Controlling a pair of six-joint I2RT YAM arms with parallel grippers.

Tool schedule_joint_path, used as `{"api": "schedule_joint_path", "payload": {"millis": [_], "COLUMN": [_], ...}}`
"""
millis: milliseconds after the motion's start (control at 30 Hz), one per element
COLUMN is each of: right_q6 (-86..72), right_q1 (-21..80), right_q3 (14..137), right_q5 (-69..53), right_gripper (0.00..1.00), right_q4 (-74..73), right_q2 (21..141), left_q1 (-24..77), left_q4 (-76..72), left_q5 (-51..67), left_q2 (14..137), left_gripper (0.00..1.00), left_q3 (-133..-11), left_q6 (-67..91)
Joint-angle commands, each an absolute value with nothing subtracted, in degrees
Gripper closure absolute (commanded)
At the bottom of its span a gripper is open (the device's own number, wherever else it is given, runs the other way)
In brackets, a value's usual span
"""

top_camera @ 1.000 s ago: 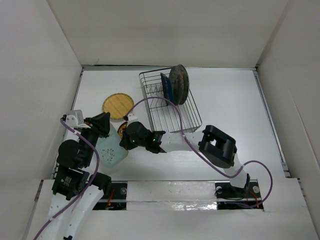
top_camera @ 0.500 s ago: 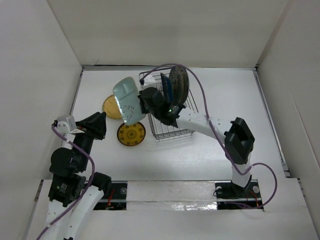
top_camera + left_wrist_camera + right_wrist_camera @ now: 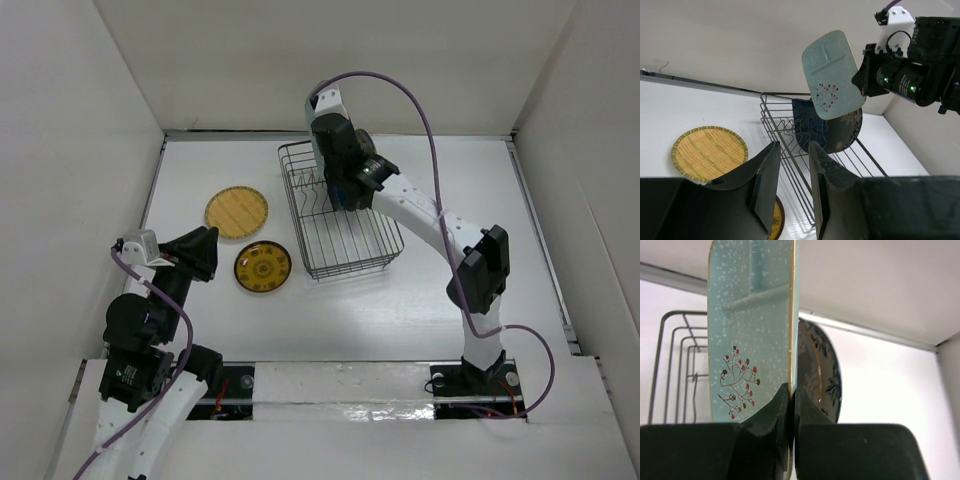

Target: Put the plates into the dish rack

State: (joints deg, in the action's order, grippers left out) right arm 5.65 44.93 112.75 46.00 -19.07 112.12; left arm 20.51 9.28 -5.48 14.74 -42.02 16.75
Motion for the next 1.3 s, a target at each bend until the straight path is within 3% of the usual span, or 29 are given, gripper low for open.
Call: {"api": "schedule_joint_path", "payload": {"millis": [0,333,633,1000,1267], "right_q6": [14.84,24.00,17.50,-2.36,-5.81], "right_q1": [45.62,47.99,47.99,47.99,48.52], "right_q3": [119.08,125.24,127.27,129.64,130.60], "right_q5": [51.41,54.14,54.58,61.07,64.59], "right_gripper": [1.00,1.00,1.00,1.00,1.00], "right_q4": [-13.45,-15.28,-22.24,-34.88,-37.71], "right_q2": [113.72,120.58,124.72,127.88,127.88], "left_q1": [20.39,20.39,20.39,20.39,21.01], "left_q4": [6.94,7.03,7.03,6.94,6.94], "left_q5": [-4.31,-4.31,-4.39,-4.31,-4.57], "left_q2": [14.15,14.06,14.33,14.85,14.94], "left_gripper": [0.74,0.74,0.74,0.74,0.74], "left_q3": [-41.75,-41.66,-41.66,-41.66,-41.57], "left_q6": [16.08,16.08,16.08,16.08,16.08]}}
